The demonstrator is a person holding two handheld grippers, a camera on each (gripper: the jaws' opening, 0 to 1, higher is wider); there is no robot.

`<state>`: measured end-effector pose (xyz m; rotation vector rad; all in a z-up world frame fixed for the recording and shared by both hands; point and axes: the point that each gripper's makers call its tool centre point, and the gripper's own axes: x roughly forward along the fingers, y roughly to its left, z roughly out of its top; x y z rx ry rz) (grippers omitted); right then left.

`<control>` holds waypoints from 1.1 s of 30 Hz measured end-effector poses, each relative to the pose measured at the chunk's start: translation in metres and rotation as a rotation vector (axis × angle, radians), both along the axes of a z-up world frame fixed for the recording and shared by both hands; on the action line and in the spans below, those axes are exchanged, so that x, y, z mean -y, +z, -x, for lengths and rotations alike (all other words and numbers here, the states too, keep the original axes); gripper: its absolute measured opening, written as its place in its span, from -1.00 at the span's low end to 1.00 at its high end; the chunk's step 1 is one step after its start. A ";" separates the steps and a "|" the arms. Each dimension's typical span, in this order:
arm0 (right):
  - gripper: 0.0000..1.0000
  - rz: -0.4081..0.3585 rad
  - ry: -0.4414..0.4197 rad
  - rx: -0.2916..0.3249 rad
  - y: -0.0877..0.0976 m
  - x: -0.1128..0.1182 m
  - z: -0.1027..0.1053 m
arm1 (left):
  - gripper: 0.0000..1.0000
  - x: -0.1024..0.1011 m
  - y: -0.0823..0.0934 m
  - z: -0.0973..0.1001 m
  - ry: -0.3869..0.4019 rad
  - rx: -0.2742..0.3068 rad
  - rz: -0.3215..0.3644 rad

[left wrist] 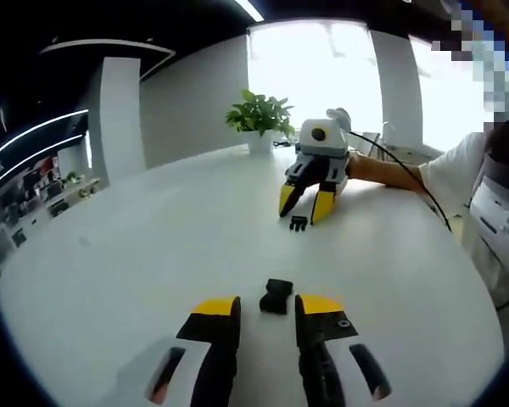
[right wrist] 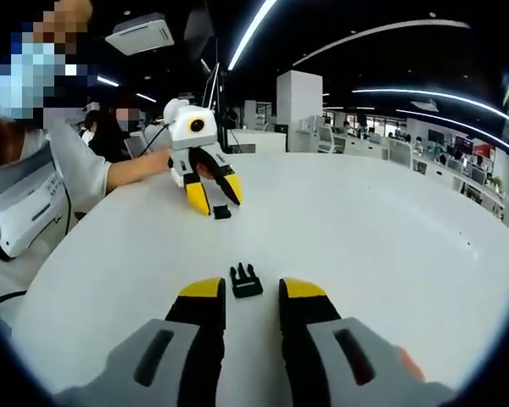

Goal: Snap the two parts of the plastic buckle together until the buckle closes and remains connected.

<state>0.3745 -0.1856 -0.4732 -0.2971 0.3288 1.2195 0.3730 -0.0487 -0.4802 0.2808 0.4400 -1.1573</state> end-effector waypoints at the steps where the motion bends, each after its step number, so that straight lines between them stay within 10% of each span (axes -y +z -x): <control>1: -0.54 -0.001 0.001 0.000 0.000 0.000 0.000 | -0.51 0.000 0.000 0.000 0.000 -0.002 0.002; 33: -0.77 0.007 0.009 0.003 -0.002 -0.001 0.007 | -0.76 0.007 -0.005 0.007 -0.032 -0.025 0.039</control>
